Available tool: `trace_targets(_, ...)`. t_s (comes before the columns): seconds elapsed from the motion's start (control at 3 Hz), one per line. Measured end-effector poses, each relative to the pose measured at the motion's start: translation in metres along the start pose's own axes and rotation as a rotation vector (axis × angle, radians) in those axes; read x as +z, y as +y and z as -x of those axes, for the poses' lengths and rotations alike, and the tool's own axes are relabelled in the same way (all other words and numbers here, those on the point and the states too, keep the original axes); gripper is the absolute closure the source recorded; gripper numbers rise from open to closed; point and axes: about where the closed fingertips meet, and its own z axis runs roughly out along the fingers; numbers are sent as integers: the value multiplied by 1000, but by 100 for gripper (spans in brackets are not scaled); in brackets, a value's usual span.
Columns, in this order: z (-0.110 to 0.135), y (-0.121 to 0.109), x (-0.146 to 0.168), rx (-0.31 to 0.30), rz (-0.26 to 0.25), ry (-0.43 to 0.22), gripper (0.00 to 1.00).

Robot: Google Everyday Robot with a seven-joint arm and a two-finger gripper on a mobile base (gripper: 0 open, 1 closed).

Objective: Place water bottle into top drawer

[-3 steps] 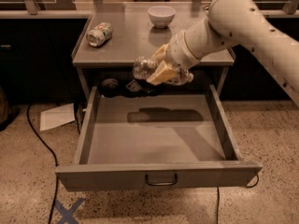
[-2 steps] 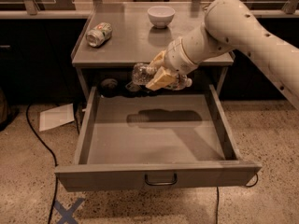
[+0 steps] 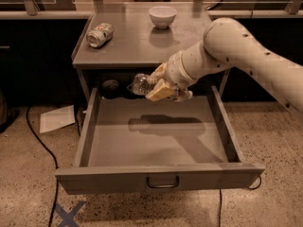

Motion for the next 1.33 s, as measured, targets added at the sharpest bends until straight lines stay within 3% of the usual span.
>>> trace_targets(0.67,-47,60,69,90,20,24,100)
trace_targets(1.33,-95,116,127,194,116,47,100)
